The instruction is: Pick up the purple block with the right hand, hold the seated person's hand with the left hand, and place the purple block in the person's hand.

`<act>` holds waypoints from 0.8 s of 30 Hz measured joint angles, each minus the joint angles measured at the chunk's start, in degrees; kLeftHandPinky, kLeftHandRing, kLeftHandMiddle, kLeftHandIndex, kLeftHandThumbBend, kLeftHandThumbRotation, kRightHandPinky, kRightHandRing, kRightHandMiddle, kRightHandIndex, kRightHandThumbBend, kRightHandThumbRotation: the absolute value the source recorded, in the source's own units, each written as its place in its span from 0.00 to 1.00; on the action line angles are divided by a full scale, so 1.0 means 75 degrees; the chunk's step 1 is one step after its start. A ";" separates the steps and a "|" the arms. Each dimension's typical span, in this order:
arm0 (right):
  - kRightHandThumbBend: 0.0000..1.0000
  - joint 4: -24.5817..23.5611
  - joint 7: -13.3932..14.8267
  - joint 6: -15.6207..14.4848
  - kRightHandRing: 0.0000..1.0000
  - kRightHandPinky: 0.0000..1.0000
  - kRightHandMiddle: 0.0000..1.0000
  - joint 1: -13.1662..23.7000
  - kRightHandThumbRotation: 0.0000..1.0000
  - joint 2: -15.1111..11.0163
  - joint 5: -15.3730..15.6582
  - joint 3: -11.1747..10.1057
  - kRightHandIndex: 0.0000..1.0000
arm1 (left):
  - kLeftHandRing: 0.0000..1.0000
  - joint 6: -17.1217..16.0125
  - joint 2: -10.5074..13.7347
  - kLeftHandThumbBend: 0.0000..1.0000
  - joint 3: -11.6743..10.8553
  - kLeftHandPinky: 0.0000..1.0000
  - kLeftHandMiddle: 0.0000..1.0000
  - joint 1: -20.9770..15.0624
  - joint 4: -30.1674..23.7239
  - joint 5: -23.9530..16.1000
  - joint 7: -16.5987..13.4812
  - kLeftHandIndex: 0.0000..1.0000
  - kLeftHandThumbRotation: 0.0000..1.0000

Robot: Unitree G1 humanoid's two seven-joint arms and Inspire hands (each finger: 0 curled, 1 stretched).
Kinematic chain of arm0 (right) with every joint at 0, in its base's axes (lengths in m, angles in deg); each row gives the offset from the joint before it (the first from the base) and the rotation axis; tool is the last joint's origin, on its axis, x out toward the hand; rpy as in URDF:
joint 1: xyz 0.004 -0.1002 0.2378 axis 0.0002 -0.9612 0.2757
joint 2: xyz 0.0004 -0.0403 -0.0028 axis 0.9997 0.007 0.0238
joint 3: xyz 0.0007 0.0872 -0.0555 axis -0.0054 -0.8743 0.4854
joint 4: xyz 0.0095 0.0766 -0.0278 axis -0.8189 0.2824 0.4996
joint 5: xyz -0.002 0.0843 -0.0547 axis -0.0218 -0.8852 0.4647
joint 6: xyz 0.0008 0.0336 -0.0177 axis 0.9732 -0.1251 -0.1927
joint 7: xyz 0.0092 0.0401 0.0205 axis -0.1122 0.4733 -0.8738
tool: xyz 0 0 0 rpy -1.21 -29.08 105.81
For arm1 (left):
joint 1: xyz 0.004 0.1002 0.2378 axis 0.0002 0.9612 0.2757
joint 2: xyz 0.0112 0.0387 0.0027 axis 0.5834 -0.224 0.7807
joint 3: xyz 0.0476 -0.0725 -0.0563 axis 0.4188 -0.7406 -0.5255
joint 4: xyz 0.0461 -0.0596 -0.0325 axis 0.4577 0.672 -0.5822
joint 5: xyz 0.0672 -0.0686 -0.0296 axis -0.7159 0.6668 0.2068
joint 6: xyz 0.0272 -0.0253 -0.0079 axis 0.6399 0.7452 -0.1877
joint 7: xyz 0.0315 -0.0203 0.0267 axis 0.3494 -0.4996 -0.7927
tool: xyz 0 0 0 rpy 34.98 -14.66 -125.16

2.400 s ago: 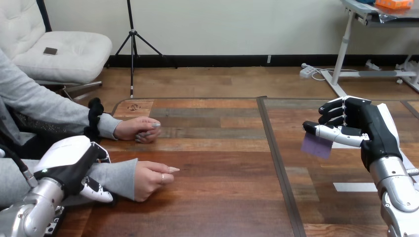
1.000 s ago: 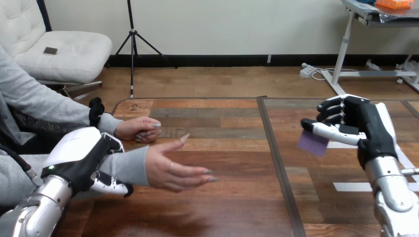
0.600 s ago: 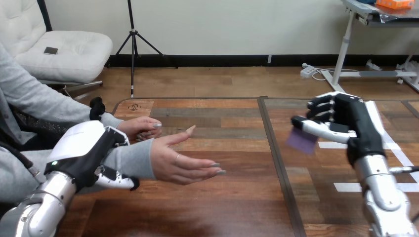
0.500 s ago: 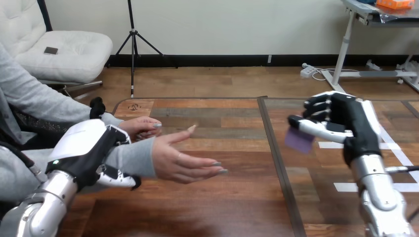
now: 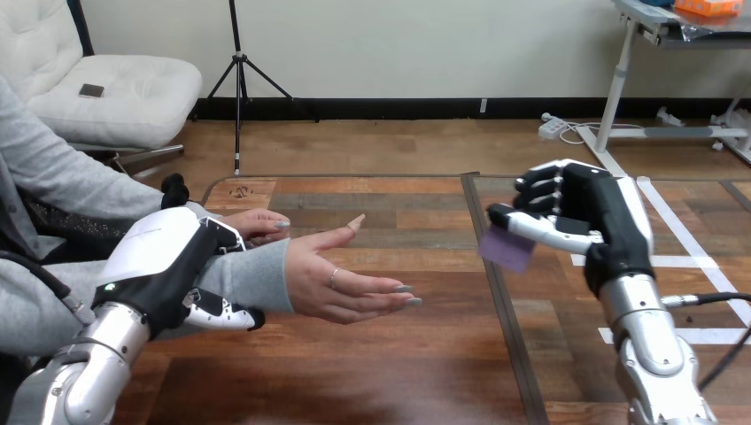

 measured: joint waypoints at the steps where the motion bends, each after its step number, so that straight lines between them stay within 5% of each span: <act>1: 0.85 -0.0010 -0.0025 0.0002 0.37 0.34 0.43 0.0000 0.00 0.0019 -0.0001 0.0005 0.43 | 0.21 0.0000 -0.0017 0.66 0.0000 0.14 0.31 0.0000 -0.0003 -0.0010 0.0000 0.34 0.00; 24: 0.87 -0.0399 0.0108 -0.0007 0.37 0.33 0.42 0.0000 0.00 0.0490 0.0238 0.0286 0.43 | 0.20 0.0000 -0.0310 0.66 0.0000 0.13 0.30 -0.0090 -0.0008 -0.0015 -0.0001 0.34 0.00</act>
